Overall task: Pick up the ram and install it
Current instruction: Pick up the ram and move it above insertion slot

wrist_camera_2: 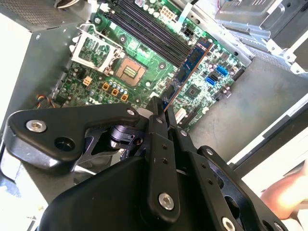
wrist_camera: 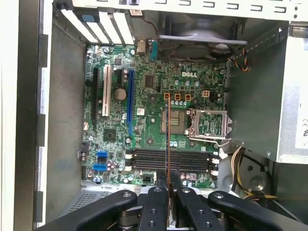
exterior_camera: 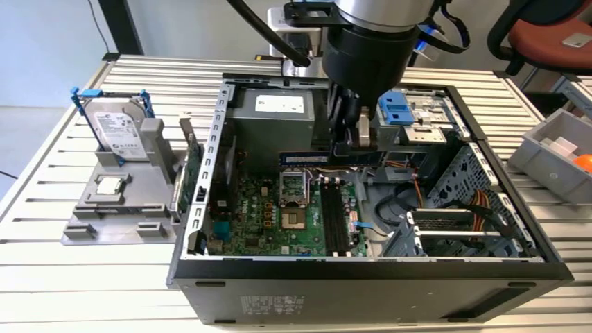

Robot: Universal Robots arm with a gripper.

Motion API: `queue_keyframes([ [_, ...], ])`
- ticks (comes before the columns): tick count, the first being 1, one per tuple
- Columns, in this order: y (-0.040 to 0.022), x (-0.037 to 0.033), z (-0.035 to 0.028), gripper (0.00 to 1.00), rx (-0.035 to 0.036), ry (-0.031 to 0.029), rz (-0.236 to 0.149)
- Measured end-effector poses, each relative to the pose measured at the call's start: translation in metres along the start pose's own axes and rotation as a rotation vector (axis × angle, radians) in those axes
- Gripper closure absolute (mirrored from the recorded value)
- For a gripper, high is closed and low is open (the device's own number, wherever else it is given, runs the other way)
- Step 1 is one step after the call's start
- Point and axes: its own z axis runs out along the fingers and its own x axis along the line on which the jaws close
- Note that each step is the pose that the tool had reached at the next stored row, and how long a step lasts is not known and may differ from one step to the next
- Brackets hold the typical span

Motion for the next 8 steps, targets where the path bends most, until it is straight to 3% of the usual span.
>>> queue_keyframes([
  [8, -0.0043, 0.0001, 0.0001, 1.0, 0.0, 0.0013, 0.0],
])
